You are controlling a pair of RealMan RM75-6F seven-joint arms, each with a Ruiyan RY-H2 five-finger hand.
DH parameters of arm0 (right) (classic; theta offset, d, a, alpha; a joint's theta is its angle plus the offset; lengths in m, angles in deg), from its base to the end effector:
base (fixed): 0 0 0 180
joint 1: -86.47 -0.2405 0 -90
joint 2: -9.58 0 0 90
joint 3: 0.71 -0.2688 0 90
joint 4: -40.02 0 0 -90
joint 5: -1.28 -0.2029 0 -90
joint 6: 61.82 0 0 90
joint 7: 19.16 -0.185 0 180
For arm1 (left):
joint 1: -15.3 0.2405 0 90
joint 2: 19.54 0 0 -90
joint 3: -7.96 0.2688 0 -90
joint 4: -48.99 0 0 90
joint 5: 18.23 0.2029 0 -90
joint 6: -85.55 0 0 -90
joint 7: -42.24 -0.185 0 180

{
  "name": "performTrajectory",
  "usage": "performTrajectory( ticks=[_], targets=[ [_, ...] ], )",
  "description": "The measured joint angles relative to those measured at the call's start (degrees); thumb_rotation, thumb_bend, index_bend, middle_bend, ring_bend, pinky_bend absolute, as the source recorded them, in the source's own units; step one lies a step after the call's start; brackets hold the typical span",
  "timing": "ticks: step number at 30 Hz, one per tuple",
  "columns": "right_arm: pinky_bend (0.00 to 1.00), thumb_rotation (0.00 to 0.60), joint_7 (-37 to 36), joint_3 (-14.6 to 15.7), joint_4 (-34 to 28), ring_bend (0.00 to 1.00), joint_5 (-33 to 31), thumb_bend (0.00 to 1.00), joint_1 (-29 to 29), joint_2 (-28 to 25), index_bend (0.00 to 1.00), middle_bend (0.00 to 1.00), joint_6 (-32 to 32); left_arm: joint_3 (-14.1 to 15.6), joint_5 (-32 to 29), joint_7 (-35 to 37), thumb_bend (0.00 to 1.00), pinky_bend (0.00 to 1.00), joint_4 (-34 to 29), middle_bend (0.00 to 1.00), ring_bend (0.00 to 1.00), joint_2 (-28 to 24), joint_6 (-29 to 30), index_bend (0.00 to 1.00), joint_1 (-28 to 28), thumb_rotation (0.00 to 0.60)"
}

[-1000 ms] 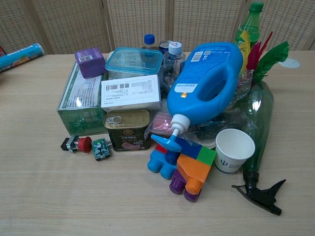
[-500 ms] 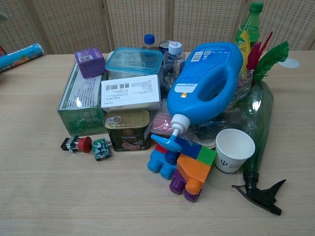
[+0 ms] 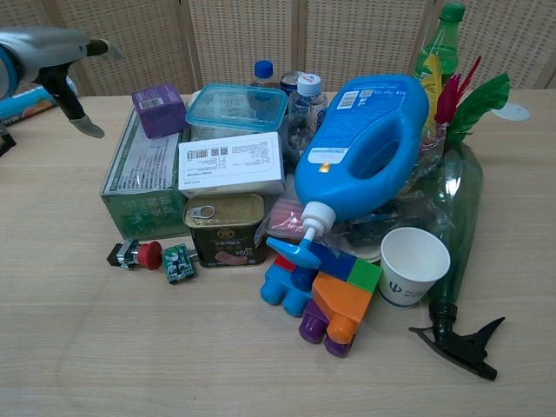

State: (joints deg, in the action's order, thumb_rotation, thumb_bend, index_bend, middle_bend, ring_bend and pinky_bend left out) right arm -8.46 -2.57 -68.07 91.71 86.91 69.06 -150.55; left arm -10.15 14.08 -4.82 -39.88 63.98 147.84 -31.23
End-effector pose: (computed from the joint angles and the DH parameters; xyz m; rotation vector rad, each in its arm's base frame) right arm -0.2731 -0.1891 0.1798 1.3760 -0.8970 0.9169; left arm -0.1763 0.4362 0.0439 -1.5578 -0.9117 -0.5991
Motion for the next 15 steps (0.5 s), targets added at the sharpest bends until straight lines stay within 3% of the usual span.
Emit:
performTrajectory(
  ticks=[15],
  targets=[
    [0.0,0.381,-1.41,-0.24,0.84,0.0,-1.1,0.0,-0.1,-0.13,0.0,0.0,0.16,-1.3,-6.79,-3.42,0.0,0.0,16.22,0.0,0.0,13.01,-3.13,0.0,-10.09,0.6]
  ],
)
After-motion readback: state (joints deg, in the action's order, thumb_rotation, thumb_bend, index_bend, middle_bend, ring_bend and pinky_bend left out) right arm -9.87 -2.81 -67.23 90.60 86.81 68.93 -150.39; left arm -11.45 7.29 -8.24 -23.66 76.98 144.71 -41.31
